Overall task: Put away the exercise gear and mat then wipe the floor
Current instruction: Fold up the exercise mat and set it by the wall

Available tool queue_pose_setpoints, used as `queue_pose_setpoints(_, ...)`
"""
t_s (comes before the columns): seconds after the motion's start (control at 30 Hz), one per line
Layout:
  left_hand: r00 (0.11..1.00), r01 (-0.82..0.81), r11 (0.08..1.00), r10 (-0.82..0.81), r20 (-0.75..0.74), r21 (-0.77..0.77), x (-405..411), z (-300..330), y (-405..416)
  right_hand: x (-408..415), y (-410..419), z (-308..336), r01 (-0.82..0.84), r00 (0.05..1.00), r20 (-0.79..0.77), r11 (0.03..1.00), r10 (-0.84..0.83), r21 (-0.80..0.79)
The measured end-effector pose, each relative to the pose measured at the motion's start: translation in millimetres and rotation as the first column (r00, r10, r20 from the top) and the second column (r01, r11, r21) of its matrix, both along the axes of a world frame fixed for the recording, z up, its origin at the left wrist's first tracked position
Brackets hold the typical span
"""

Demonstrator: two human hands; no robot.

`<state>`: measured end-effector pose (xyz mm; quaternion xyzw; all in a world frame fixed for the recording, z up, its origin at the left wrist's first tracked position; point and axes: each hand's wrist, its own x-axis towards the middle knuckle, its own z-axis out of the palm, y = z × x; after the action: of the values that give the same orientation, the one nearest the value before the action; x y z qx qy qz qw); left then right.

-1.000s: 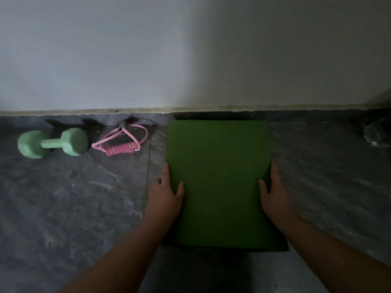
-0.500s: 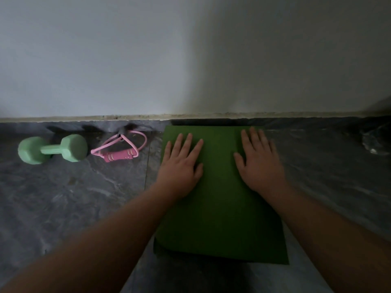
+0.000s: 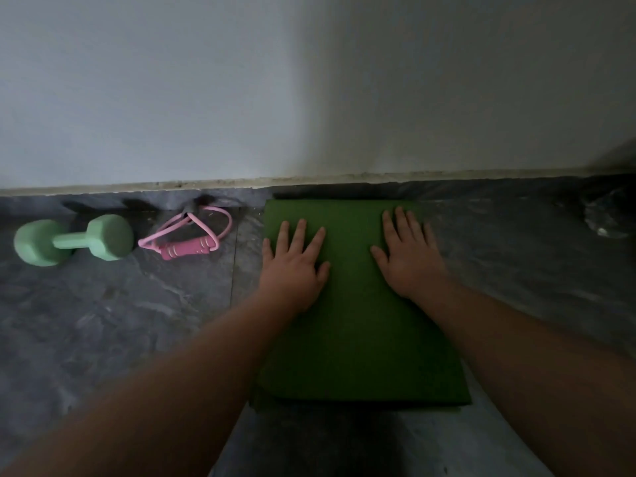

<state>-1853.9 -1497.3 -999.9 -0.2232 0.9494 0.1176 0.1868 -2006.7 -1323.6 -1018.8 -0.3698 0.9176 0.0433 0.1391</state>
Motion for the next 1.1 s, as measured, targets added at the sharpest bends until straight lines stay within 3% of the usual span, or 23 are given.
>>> queue_pose_setpoints(0.2,0.98,0.118,0.993,-0.111,-0.166,0.032,67,30,36,48,32,44,-0.051,0.998,-0.051,0.99,0.045,-0.131)
queue_pose_setpoints(0.4,0.965,0.187,0.982,-0.187,-0.185,-0.016,144,21,79,154,117,58,-0.151,0.988,-0.006,0.964,0.154,-0.217)
queue_pose_setpoints(0.6,0.942,0.326,0.943,-0.33,-0.06,-0.062,175,-11,93,165,153,12,-0.318,0.948,-0.02,0.945,0.318,-0.081)
queue_pose_setpoints(0.93,0.968,0.249,0.967,-0.251,-0.015,-0.055,168,-21,99,147,148,-8,-0.374,0.927,-0.028,0.927,0.375,0.042)
queue_pose_setpoints(1.1,0.978,0.207,0.978,-0.207,-0.001,-0.024,172,14,100,151,140,32,-0.353,0.936,0.031,0.933,0.352,0.071)
